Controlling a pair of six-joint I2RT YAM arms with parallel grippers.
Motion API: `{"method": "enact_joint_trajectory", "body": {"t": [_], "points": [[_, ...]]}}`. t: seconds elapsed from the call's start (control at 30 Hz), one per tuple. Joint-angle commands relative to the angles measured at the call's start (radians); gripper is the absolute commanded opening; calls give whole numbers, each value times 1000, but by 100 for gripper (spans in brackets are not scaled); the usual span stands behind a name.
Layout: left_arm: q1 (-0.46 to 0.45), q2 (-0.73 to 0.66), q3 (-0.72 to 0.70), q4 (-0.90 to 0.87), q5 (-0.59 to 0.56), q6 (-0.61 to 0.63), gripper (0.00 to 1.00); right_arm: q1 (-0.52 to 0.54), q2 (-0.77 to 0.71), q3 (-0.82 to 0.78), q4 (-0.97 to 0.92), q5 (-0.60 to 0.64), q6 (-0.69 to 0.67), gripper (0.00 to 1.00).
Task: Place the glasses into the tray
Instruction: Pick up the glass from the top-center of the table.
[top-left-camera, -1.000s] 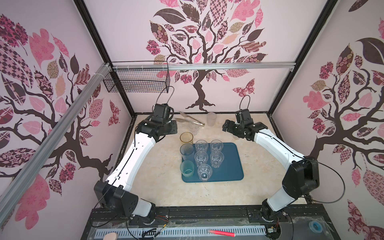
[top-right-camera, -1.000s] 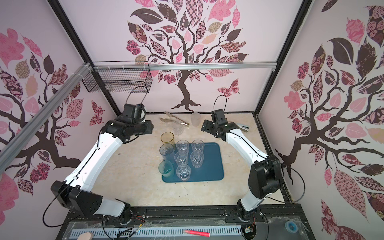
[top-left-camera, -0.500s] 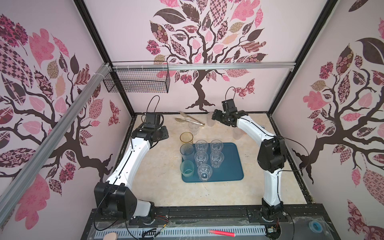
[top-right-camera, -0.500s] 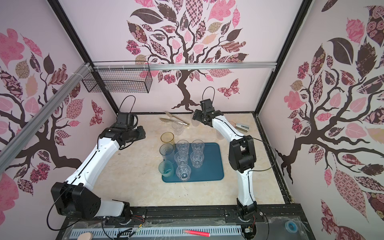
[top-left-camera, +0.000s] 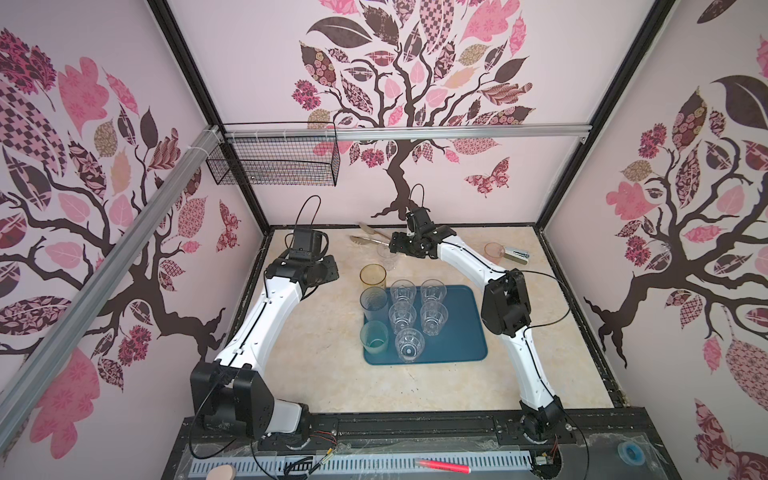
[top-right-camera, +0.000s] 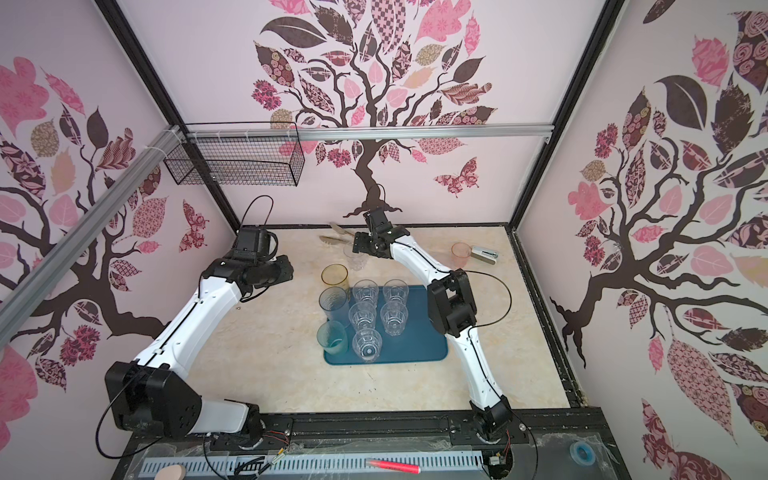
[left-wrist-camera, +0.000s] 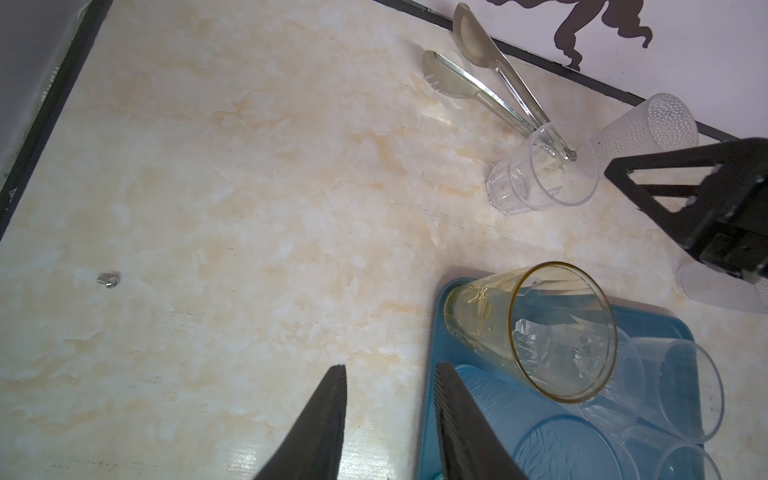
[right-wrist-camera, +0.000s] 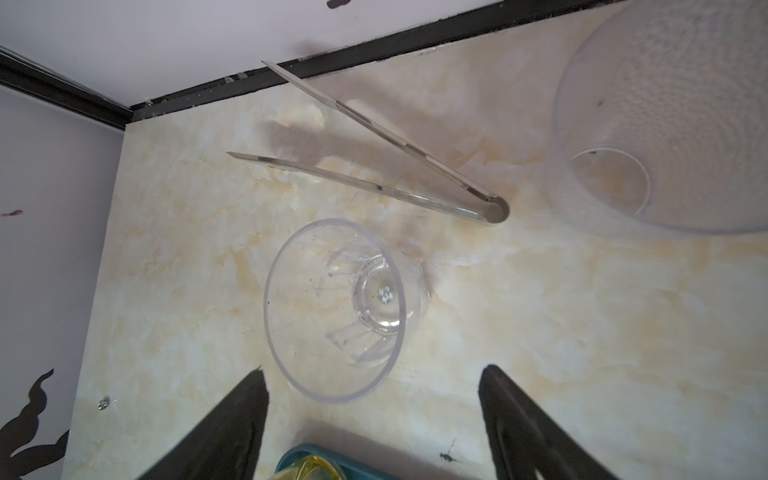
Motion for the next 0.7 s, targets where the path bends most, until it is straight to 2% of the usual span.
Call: {"method": "enact_joint_trajectory", "body": {"t": [0.0,0.37,0.5,0.67], "points": [[-1,10,-31,20,18,-13,39,3,93,76,-66,13,-26,78],[-2,18,-52,19,53,-16,40,4,204,171,-55,48,-50,54],[-2,18,-57,20,54,-15,40,3,202,172,-52,46,-36,42],[-2,14,-64,25,53,-19,40,4,164,155,-31,35,-23,32]]}}
